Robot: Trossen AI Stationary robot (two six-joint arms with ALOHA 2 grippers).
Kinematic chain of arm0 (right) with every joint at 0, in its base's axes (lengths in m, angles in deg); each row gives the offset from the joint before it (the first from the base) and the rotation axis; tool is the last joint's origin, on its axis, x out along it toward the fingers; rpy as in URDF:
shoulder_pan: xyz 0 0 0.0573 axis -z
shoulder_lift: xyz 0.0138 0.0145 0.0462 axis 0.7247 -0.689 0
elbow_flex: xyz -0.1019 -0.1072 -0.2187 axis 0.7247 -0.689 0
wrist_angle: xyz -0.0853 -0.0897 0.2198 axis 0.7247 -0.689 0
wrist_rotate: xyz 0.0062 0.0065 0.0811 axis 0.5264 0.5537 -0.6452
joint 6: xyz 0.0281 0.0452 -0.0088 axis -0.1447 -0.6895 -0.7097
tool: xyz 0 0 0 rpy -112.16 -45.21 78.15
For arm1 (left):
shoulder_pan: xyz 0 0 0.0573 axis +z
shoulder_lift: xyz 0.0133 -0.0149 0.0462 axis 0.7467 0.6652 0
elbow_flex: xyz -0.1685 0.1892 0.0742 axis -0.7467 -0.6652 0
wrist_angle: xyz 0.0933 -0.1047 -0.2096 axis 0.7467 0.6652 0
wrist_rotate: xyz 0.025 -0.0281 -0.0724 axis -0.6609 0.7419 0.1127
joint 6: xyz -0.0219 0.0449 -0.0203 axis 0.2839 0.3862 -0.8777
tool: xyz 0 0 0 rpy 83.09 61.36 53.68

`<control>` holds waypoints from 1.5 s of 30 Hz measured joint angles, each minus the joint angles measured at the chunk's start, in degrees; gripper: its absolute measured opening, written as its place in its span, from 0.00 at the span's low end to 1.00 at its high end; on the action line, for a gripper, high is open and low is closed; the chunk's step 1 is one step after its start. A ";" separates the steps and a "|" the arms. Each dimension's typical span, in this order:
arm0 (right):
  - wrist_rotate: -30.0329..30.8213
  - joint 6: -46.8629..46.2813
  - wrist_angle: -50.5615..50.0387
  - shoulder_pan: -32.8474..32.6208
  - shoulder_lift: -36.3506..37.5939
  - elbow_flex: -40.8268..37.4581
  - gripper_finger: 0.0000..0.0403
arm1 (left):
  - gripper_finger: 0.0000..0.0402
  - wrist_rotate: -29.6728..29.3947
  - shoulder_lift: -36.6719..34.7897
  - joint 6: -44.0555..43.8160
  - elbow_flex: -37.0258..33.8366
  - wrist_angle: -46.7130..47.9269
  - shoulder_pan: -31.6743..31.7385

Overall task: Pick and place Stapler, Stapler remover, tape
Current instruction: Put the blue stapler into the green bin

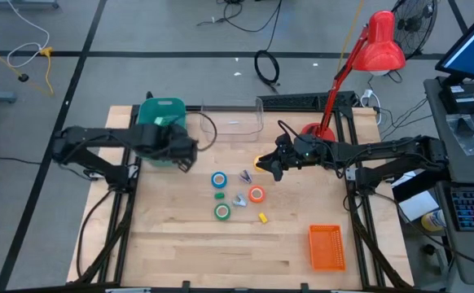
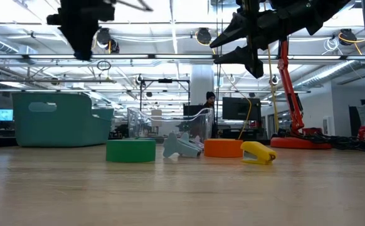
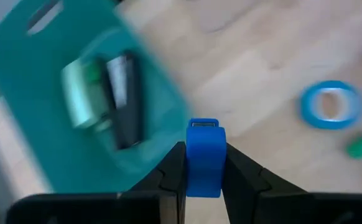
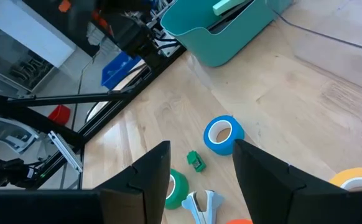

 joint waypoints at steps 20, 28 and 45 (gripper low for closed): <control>-0.01 0.24 -0.01 -0.01 0.00 0.00 0.41 | 0.17 4.29 0.02 21.92 0.14 -6.49 33.90; -0.01 0.24 -0.03 0.00 0.00 -0.01 0.41 | 0.17 8.37 2.34 28.91 0.12 -10.75 42.41; -0.01 -0.15 -0.14 0.01 0.00 0.00 0.41 | 0.17 11.40 16.84 39.92 0.07 -21.55 48.87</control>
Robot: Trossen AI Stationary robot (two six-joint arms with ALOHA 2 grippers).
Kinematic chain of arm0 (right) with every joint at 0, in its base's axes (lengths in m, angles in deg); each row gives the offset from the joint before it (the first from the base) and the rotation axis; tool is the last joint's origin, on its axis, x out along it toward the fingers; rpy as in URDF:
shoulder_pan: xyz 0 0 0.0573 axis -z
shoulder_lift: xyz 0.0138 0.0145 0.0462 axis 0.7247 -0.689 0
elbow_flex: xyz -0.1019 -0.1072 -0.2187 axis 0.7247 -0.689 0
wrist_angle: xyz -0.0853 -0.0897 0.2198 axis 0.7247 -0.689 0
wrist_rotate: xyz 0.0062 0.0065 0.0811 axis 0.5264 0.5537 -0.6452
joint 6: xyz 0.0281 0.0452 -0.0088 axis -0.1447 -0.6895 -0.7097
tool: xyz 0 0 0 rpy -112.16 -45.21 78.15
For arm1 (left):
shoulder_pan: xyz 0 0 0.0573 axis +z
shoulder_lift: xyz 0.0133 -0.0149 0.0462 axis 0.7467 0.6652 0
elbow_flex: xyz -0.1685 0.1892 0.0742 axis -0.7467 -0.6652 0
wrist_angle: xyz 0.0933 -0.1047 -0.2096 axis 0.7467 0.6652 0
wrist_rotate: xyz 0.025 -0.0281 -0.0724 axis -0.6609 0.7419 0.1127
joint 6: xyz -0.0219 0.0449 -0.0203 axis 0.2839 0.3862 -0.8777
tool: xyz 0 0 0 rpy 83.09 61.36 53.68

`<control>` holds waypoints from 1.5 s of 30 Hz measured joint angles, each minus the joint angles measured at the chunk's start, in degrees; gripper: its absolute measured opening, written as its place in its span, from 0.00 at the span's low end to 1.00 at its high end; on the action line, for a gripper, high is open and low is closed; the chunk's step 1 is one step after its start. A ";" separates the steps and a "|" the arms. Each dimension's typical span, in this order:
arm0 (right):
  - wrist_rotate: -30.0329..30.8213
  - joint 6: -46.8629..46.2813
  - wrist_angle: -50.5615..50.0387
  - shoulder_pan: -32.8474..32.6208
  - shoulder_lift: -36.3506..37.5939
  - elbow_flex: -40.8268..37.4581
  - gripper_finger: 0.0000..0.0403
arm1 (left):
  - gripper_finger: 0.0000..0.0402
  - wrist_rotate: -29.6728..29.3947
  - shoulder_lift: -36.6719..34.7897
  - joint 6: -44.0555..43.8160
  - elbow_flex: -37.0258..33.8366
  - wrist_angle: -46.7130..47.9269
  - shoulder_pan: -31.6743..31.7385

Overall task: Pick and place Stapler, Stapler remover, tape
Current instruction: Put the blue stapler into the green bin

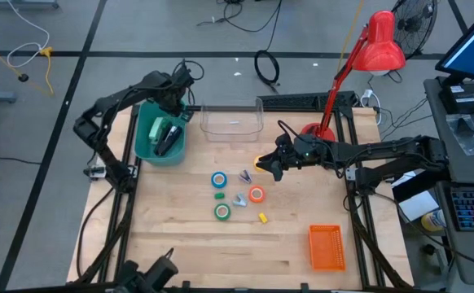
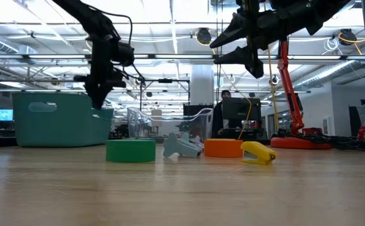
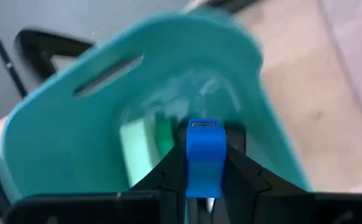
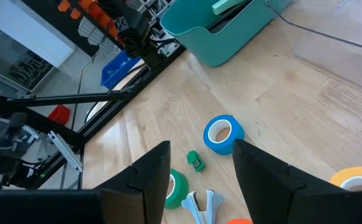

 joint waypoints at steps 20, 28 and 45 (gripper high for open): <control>0.24 -1.72 -0.13 0.00 0.00 0.00 0.41 | 0.17 2.28 2.37 -1.64 -10.75 -17.09 2.88; 0.24 -1.30 -0.13 0.00 0.00 0.00 0.41 | 0.17 2.12 3.38 -0.19 -11.32 -19.65 3.84; 0.26 -1.30 -0.11 0.00 0.00 0.00 0.41 | 0.17 2.78 3.90 -0.27 -16.04 -27.51 4.65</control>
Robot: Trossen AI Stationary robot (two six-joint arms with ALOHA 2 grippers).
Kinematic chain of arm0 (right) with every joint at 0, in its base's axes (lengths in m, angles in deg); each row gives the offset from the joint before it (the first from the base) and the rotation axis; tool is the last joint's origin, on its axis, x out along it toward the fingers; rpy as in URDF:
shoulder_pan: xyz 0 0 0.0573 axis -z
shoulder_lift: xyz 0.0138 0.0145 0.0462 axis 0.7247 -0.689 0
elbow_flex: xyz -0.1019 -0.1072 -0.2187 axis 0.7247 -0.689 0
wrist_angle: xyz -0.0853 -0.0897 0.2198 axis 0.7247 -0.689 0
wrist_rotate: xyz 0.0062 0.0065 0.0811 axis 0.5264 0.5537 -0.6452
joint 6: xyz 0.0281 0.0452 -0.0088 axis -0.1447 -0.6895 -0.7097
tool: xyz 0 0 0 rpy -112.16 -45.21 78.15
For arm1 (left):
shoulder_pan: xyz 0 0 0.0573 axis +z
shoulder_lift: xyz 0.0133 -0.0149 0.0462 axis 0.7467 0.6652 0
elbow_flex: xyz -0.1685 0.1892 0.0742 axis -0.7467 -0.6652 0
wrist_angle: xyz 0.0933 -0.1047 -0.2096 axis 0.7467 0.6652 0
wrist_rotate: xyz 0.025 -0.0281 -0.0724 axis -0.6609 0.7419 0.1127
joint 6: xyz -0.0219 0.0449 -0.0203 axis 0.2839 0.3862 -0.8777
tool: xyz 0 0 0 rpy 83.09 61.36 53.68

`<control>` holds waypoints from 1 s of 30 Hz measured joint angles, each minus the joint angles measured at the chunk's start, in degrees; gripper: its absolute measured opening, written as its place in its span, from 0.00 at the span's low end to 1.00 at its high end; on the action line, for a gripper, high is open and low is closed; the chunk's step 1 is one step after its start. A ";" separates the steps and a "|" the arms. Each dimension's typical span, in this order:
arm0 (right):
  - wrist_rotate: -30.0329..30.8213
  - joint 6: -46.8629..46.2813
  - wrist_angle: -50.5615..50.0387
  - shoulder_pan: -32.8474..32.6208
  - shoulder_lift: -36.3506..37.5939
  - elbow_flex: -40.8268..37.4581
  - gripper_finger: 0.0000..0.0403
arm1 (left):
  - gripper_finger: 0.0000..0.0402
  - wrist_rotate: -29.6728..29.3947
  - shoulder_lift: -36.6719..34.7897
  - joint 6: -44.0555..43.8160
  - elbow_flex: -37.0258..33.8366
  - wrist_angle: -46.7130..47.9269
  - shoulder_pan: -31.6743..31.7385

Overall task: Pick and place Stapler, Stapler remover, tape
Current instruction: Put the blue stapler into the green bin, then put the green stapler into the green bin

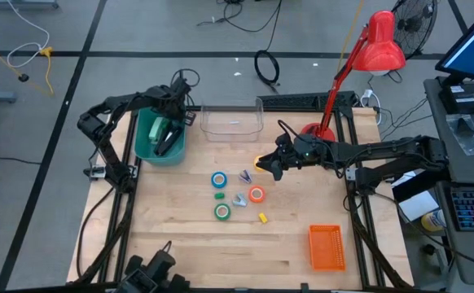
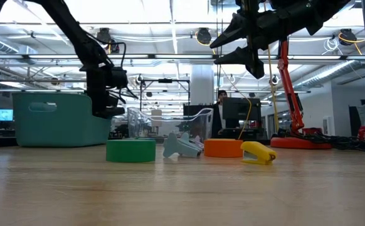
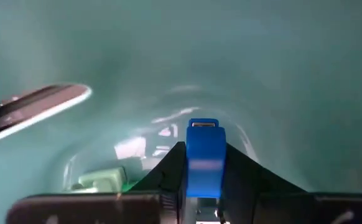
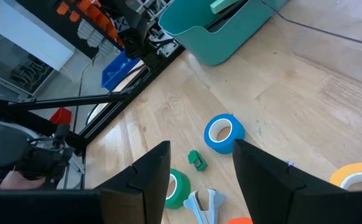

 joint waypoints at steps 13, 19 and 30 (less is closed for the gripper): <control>0.00 -0.01 0.00 0.00 0.00 0.00 0.41 | 0.38 -2.45 -0.02 0.68 0.00 -2.04 0.03; 0.04 -0.01 -0.02 -0.02 0.00 0.00 0.41 | 0.47 -2.67 -0.02 1.67 0.00 -2.21 0.03; 1.70 -0.23 0.00 0.07 0.02 0.00 0.41 | 0.57 -1.59 -10.90 0.60 0.00 2.28 -1.49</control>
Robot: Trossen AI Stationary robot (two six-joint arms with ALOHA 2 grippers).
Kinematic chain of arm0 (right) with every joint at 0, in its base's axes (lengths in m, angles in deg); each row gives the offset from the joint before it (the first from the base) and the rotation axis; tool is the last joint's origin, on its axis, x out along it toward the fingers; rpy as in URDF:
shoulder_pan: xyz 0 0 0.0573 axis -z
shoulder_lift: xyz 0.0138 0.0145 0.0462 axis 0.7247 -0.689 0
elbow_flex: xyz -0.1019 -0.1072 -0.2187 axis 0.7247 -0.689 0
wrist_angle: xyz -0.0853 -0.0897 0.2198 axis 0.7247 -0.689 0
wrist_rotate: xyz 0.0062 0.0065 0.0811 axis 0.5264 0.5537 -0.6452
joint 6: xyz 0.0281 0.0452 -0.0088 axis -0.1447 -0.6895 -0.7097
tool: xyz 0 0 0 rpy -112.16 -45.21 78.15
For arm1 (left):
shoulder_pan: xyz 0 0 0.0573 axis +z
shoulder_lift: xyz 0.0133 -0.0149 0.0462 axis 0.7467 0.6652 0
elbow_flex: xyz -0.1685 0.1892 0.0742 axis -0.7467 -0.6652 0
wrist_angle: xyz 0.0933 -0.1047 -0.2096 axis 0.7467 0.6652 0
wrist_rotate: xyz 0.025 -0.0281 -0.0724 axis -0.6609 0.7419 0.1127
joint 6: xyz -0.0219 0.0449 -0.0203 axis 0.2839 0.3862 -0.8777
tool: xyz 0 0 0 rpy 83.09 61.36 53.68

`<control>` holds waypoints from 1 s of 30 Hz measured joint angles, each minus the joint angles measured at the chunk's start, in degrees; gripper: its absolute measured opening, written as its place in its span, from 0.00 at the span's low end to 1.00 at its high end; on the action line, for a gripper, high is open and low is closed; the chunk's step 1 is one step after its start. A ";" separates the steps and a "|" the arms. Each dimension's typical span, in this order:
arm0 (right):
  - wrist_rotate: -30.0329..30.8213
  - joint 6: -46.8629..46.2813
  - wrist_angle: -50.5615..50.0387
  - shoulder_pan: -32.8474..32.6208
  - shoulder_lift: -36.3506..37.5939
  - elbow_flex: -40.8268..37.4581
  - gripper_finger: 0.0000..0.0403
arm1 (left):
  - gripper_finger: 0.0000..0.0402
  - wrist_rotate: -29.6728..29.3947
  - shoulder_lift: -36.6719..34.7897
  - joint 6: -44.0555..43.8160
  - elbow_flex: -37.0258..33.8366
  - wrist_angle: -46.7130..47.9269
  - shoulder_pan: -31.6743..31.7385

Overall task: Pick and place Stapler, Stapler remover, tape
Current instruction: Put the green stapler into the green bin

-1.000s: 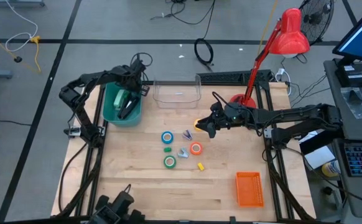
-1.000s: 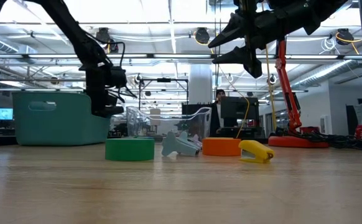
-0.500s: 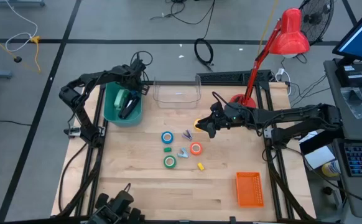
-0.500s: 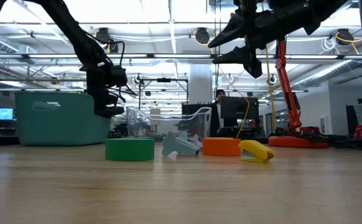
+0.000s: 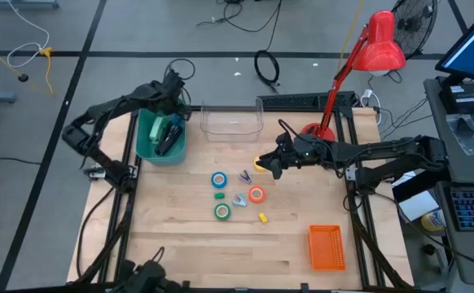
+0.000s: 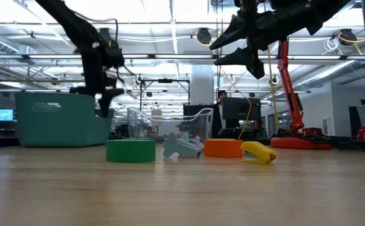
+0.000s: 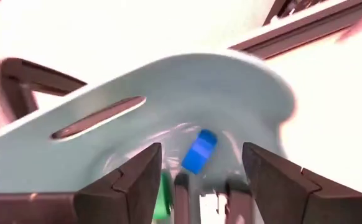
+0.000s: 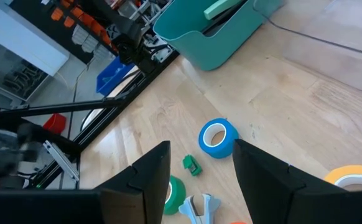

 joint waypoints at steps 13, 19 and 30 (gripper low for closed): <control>-0.02 1.25 0.00 -0.02 0.00 0.00 0.41 | 0.57 12.57 -21.31 -8.06 0.02 1.49 -14.45; -0.18 1.51 -0.02 -0.02 -0.02 -0.02 0.41 | 0.57 14.44 -24.64 -13.73 0.02 1.49 -28.63; -0.46 2.71 -0.05 -0.02 0.00 -0.01 0.41 | 0.57 5.36 -20.68 -28.13 0.07 0.40 -51.48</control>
